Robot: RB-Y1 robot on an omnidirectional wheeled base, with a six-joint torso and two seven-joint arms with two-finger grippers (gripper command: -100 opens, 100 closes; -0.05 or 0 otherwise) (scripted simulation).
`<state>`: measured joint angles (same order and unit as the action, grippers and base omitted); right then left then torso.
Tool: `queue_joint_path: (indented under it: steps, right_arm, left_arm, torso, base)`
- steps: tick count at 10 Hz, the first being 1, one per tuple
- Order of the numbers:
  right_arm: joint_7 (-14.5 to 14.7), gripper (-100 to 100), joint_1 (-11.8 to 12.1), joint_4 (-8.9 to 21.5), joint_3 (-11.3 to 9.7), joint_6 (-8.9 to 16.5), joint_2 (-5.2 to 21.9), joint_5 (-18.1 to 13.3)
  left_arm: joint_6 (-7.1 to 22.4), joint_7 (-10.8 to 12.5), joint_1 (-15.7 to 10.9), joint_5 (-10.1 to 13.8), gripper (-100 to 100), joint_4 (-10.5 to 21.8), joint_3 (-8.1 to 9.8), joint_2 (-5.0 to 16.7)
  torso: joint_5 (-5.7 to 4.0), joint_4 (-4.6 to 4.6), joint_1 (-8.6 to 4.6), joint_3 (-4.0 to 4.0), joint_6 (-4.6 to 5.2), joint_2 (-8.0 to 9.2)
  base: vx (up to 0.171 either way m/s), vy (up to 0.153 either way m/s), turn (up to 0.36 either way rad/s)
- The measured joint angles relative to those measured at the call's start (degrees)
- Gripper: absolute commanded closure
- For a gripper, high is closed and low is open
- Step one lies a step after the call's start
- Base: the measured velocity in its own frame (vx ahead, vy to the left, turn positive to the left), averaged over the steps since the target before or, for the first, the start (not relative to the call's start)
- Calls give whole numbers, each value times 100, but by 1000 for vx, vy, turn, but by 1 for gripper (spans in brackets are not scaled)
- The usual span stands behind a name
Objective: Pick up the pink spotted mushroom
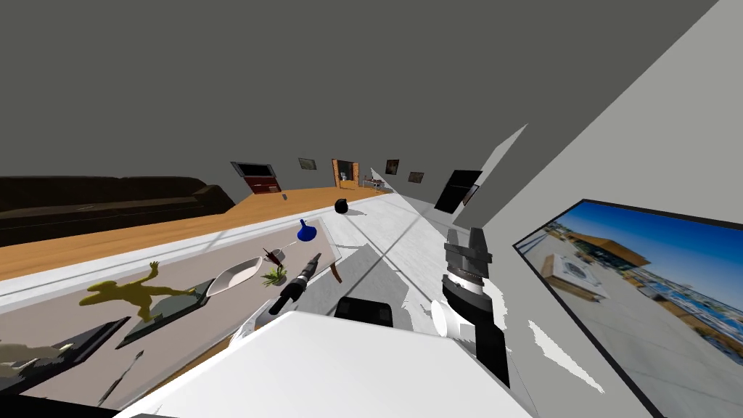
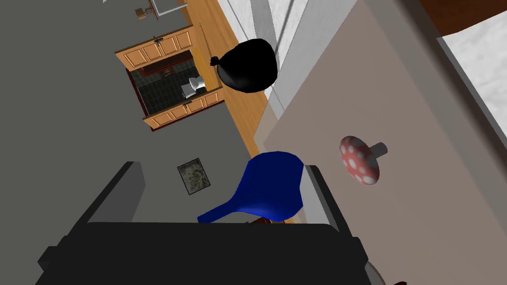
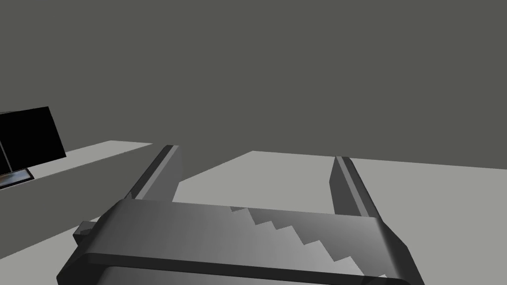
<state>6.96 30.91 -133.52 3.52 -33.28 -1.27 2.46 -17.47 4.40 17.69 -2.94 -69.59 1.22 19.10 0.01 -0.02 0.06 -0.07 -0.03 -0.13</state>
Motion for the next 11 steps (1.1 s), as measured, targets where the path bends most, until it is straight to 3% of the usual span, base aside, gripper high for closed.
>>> queue_joint_path:
  steps: [2, 11]
  right_arm:
    - [0, 0, 0, 0, 0, 0, 0, 0]
    - [0, 0, 1, 0, 0, 0, 0, 0]
  left_arm:
    - [130, -17, -35, 69, -100, 435, -35, 184]
    - [541, -143, -55, 289, -100, 1616, -158, 676]
  torso:
    - [0, -2, 2, -5, 2, -10]
    - [-1, -2, -2, -5, -1, -8]
  base:
    - [56, 11, -128]
    - [46, 7, -89]
